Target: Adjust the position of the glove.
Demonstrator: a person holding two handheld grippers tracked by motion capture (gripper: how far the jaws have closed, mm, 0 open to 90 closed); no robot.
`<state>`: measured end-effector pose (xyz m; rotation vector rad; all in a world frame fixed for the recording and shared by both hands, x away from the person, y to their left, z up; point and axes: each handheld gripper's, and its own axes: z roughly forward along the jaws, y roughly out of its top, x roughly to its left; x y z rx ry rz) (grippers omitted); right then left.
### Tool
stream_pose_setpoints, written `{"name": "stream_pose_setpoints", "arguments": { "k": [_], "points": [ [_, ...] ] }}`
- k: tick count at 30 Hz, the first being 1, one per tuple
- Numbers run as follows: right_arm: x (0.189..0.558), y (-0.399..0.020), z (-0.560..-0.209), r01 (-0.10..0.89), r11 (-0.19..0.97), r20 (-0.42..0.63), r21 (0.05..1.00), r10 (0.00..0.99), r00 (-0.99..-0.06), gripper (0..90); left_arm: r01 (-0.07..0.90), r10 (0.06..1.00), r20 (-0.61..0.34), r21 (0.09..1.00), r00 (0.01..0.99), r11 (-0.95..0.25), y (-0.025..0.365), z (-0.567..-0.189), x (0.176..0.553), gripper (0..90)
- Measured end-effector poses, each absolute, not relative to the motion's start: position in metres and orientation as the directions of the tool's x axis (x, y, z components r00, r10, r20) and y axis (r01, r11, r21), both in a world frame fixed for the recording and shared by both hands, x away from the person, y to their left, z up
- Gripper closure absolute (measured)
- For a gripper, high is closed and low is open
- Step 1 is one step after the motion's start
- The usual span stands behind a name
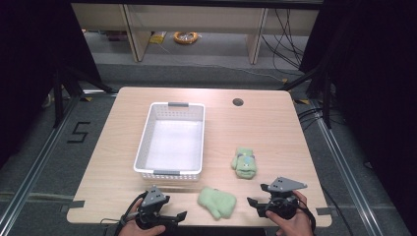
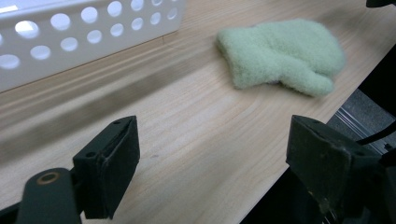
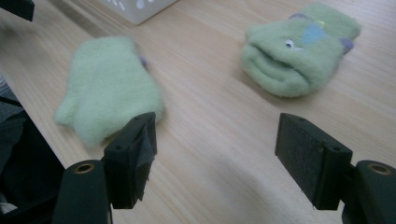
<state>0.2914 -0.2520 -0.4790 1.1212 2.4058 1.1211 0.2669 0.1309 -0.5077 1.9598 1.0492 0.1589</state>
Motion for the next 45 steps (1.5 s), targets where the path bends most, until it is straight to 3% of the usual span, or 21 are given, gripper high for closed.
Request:
{"name": "stream_pose_setpoints", "arguments": {
  "k": [10, 19, 25, 37, 45],
  "points": [
    [0.287, -0.240, -0.477, 0.521, 0.407, 0.091, 0.750, 0.716, -0.692, 29.2, 0.599, 0.703, -0.271, 0.753, 0.658, -0.271, 0.123, -0.506, 0.268, 16.9],
    [0.283, -0.227, -0.476, 0.493, 0.446, 0.090, 0.747, 0.667, -0.740, 37.2, 0.594, 0.686, -0.256, 0.742, 0.681, -0.312, 0.110, -0.503, 0.272, 19.0],
    [0.283, -0.217, -0.477, 0.446, 0.487, 0.057, 0.751, 0.625, -0.779, 44.5, 0.582, 0.662, -0.270, 0.753, 0.699, -0.307, 0.093, -0.498, 0.283, 26.6],
    [0.299, -0.203, -0.482, 0.477, 0.510, 0.070, 0.716, 0.627, -0.776, 49.9, 0.590, 0.633, -0.280, 0.728, 0.722, -0.350, 0.068, -0.498, 0.303, 41.0],
    [0.309, -0.193, -0.487, 0.485, 0.548, 0.064, 0.682, 0.616, -0.785, 52.6, 0.580, 0.647, -0.235, 0.716, 0.725, -0.390, 0.061, -0.503, 0.310, 43.8]
  ]
}}
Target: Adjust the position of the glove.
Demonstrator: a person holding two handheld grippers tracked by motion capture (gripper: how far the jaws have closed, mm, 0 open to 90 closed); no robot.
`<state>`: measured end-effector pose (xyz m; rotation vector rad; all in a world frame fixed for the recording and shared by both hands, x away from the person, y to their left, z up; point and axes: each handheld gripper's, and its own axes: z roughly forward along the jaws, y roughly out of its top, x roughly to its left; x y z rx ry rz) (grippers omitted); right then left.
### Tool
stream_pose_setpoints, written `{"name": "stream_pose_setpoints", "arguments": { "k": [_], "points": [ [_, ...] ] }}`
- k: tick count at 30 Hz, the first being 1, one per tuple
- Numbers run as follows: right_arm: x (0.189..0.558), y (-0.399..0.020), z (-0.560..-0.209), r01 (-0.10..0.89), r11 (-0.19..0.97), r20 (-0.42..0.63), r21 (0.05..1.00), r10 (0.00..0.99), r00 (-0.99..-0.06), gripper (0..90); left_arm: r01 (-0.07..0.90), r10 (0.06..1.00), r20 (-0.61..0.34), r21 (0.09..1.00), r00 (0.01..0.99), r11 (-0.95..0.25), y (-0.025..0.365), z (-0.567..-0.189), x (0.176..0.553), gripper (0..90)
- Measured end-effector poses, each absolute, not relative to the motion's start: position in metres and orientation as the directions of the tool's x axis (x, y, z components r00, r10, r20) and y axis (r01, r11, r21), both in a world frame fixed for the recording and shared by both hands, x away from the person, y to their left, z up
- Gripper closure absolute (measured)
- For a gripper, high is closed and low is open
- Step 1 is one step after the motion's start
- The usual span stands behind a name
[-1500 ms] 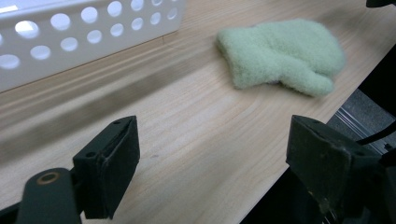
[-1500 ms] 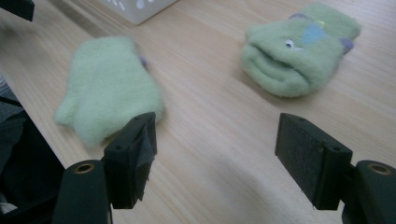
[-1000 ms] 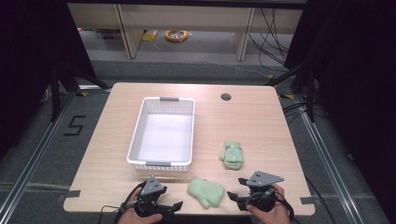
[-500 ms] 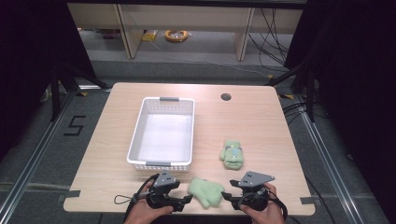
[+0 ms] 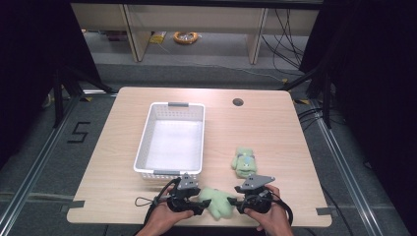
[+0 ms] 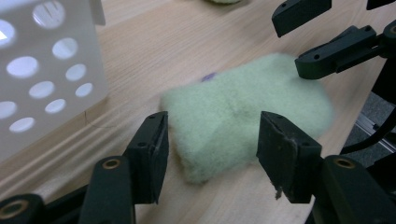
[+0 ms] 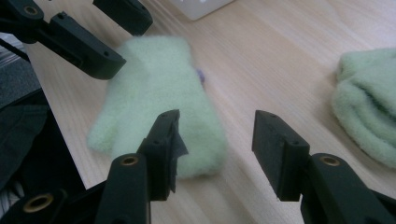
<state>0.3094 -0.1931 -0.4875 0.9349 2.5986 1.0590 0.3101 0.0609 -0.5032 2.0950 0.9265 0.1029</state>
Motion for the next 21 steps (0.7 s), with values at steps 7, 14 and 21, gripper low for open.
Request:
{"name": "stream_pose_setpoints", "arguments": {
  "k": [7, 14, 21],
  "points": [
    [0.313, -0.190, -0.496, 0.509, 0.577, 0.072, 0.639, 0.614, -0.786, 57.1, 0.612, 0.652, -0.254, 0.678, 0.714, -0.406, 0.063, -0.511, 0.312, 54.3],
    [0.315, -0.190, -0.501, 0.497, 0.562, 0.101, 0.661, 0.590, -0.801, 72.6, 0.542, 0.625, -0.180, 0.707, 0.760, -0.455, 0.064, -0.509, 0.309, 74.7],
    [0.315, -0.194, -0.497, 0.452, 0.577, 0.054, 0.680, 0.575, -0.816, 83.0, 0.538, 0.612, -0.196, 0.717, 0.766, -0.443, 0.062, -0.507, 0.304, 82.6]
  ]
}}
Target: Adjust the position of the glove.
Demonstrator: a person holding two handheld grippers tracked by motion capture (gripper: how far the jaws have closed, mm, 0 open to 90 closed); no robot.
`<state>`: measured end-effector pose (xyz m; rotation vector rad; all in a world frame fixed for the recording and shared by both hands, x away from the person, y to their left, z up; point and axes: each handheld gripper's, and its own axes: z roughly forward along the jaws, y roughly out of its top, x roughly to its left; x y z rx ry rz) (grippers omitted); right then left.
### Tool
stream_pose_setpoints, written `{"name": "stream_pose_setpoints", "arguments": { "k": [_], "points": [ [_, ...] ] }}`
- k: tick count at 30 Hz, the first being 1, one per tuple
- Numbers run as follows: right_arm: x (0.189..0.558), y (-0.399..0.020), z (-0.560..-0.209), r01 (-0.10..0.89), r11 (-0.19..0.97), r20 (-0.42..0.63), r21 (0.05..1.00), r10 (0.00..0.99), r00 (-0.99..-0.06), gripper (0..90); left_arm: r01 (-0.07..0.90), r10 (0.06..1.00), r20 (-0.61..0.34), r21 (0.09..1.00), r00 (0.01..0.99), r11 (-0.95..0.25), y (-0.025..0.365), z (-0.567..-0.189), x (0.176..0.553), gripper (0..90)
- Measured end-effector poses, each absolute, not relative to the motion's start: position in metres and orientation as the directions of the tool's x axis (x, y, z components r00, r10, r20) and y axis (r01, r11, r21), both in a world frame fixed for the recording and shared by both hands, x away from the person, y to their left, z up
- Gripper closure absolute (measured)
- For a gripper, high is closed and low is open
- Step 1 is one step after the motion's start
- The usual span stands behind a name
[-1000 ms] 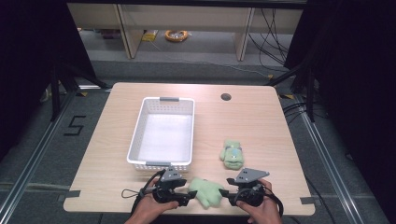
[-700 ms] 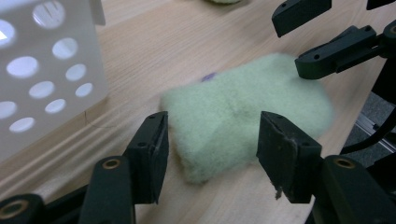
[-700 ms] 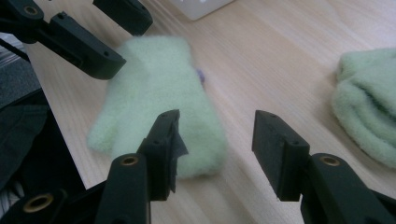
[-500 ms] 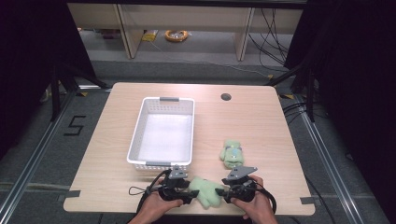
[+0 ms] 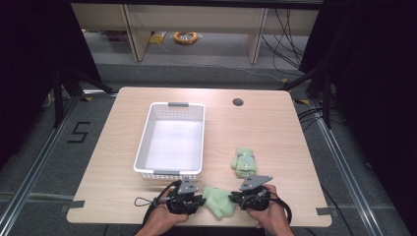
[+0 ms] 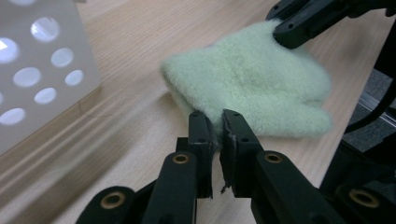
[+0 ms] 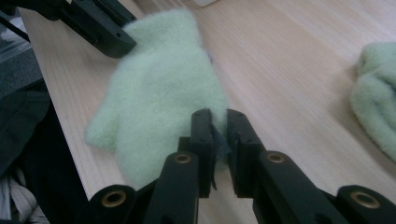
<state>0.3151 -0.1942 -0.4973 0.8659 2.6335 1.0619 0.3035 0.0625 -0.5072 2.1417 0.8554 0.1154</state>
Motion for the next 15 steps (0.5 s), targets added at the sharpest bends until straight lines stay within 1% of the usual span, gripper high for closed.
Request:
{"name": "stream_pose_setpoints", "arguments": {
  "k": [2, 3, 6, 7, 8, 10, 13, 14, 15],
  "points": [
    [0.315, -0.196, -0.492, 0.444, 0.583, 0.059, 0.681, 0.561, -0.826, 83.7, 0.520, 0.599, -0.181, 0.721, 0.780, -0.459, 0.062, -0.504, 0.302, 83.2],
    [0.313, -0.198, -0.487, 0.433, 0.569, 0.058, 0.700, 0.559, -0.827, 83.9, 0.524, 0.589, -0.203, 0.726, 0.782, -0.445, 0.060, -0.502, 0.297, 83.5],
    [0.311, -0.205, -0.473, 0.396, 0.589, 0.030, 0.704, 0.534, -0.845, 84.0, 0.519, 0.575, -0.210, 0.729, 0.791, -0.447, 0.055, -0.498, 0.294, 83.9],
    [0.311, -0.205, -0.473, 0.396, 0.589, 0.030, 0.704, 0.534, -0.845, 84.0, 0.516, 0.570, -0.219, 0.739, 0.792, -0.433, 0.050, -0.497, 0.292, 83.9],
    [0.310, -0.208, -0.469, 0.381, 0.597, 0.014, 0.706, 0.526, -0.850, 84.1, 0.503, 0.553, -0.213, 0.738, 0.805, -0.449, 0.045, -0.496, 0.292, 84.0],
    [0.311, -0.216, -0.459, 0.361, 0.611, -0.007, 0.704, 0.514, -0.858, 84.1, 0.507, 0.538, -0.229, 0.735, 0.811, -0.451, 0.033, -0.495, 0.290, 84.2],
    [0.315, -0.223, -0.456, 0.360, 0.624, -0.014, 0.694, 0.512, -0.859, 84.2, 0.513, 0.526, -0.248, 0.732, 0.813, -0.448, 0.022, -0.496, 0.293, 84.2],
    [0.317, -0.225, -0.457, 0.373, 0.619, -0.010, 0.691, 0.525, -0.851, 84.1, 0.502, 0.528, -0.229, 0.732, 0.818, -0.460, 0.021, -0.496, 0.295, 84.1],
    [0.317, -0.225, -0.457, 0.373, 0.619, -0.010, 0.691, 0.525, -0.851, 84.1, 0.502, 0.528, -0.229, 0.732, 0.818, -0.460, 0.021, -0.496, 0.295, 84.1]
  ]
}}
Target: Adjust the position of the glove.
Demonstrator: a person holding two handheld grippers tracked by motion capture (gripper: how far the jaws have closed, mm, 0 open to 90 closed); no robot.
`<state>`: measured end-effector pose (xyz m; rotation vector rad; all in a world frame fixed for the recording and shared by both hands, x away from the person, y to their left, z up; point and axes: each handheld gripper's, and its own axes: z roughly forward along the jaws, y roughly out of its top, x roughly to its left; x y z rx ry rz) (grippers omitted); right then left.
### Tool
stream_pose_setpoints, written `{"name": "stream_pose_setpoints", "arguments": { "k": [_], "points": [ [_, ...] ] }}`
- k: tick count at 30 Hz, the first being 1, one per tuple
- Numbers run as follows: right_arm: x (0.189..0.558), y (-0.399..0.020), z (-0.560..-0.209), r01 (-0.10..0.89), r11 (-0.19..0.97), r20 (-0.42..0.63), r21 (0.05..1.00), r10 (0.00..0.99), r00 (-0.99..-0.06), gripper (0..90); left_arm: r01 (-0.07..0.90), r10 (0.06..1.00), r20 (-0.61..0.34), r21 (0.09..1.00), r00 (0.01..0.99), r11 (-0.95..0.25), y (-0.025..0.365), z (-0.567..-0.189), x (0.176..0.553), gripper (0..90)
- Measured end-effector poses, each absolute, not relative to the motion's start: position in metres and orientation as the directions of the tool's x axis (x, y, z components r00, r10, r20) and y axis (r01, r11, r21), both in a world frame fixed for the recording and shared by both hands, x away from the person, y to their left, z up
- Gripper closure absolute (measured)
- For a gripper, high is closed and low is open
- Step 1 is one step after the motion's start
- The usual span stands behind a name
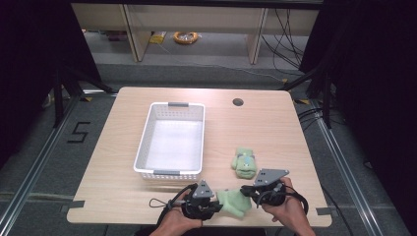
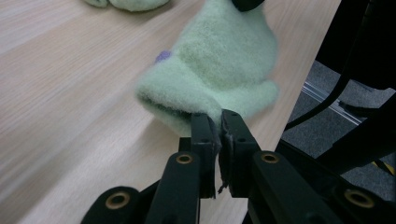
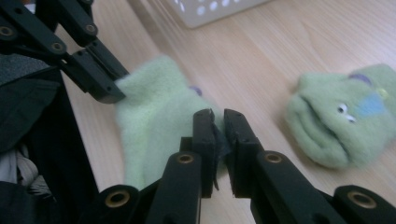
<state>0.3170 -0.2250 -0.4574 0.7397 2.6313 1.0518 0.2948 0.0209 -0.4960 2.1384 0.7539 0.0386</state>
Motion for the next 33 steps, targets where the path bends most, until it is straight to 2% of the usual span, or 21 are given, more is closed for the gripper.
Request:
{"name": "stream_pose_setpoints", "arguments": {
  "k": [5, 13, 17, 18, 19, 20, 21, 22, 25, 26, 29, 33],
  "points": [
    [0.332, -0.236, -0.468, 0.428, 0.597, 0.037, 0.679, 0.555, -0.831, 84.1, 0.524, 0.530, -0.262, 0.731, 0.807, -0.437, 0.014, -0.500, 0.303, 83.9],
    [0.342, -0.233, -0.483, 0.454, 0.631, 0.026, 0.629, 0.567, -0.823, 83.7, 0.530, 0.538, -0.244, 0.702, 0.807, -0.476, 0.014, -0.510, 0.304, 82.5],
    [0.344, -0.233, -0.488, 0.462, 0.627, 0.018, 0.627, 0.582, -0.813, 78.7, 0.507, 0.532, -0.215, 0.704, 0.819, -0.497, 0.015, -0.511, 0.303, 79.5],
    [0.344, -0.233, -0.488, 0.462, 0.627, 0.018, 0.627, 0.582, -0.813, 78.7, 0.507, 0.532, -0.215, 0.704, 0.819, -0.497, 0.015, -0.511, 0.303, 77.4],
    [0.344, -0.233, -0.491, 0.488, 0.594, 0.047, 0.640, 0.604, -0.796, 72.9, 0.506, 0.525, -0.215, 0.695, 0.824, -0.510, 0.018, -0.509, 0.302, 74.9],
    [0.344, -0.233, -0.491, 0.488, 0.594, 0.047, 0.640, 0.604, -0.796, 72.9, 0.506, 0.525, -0.215, 0.695, 0.824, -0.510, 0.018, -0.509, 0.302, 71.3],
    [0.345, -0.234, -0.491, 0.486, 0.595, 0.039, 0.641, 0.607, -0.794, 68.9, 0.513, 0.535, -0.219, 0.702, 0.816, -0.495, 0.019, -0.509, 0.301, 71.3],
    [0.345, -0.236, -0.487, 0.498, 0.574, 0.041, 0.650, 0.628, -0.777, 60.8, 0.524, 0.547, -0.230, 0.708, 0.805, -0.473, 0.022, -0.506, 0.299, 64.4],
    [0.344, -0.238, -0.482, 0.511, 0.562, 0.046, 0.651, 0.642, -0.765, 56.3, 0.516, 0.552, -0.218, 0.715, 0.805, -0.471, 0.028, -0.500, 0.299, 57.8],
    [0.345, -0.239, -0.480, 0.497, 0.534, 0.052, 0.684, 0.644, -0.763, 54.0, 0.533, 0.563, -0.230, 0.709, 0.794, -0.463, 0.031, -0.498, 0.299, 52.8],
    [0.348, -0.243, -0.469, 0.504, 0.513, 0.029, 0.695, 0.680, -0.732, 46.6, 0.541, 0.563, -0.245, 0.710, 0.789, -0.450, 0.040, -0.494, 0.298, 39.7],
    [0.358, -0.249, -0.462, 0.550, 0.442, 0.049, 0.709, 0.746, -0.664, 45.0, 0.562, 0.583, -0.263, 0.712, 0.769, -0.421, 0.047, -0.491, 0.294, 35.0]
  ]
}}
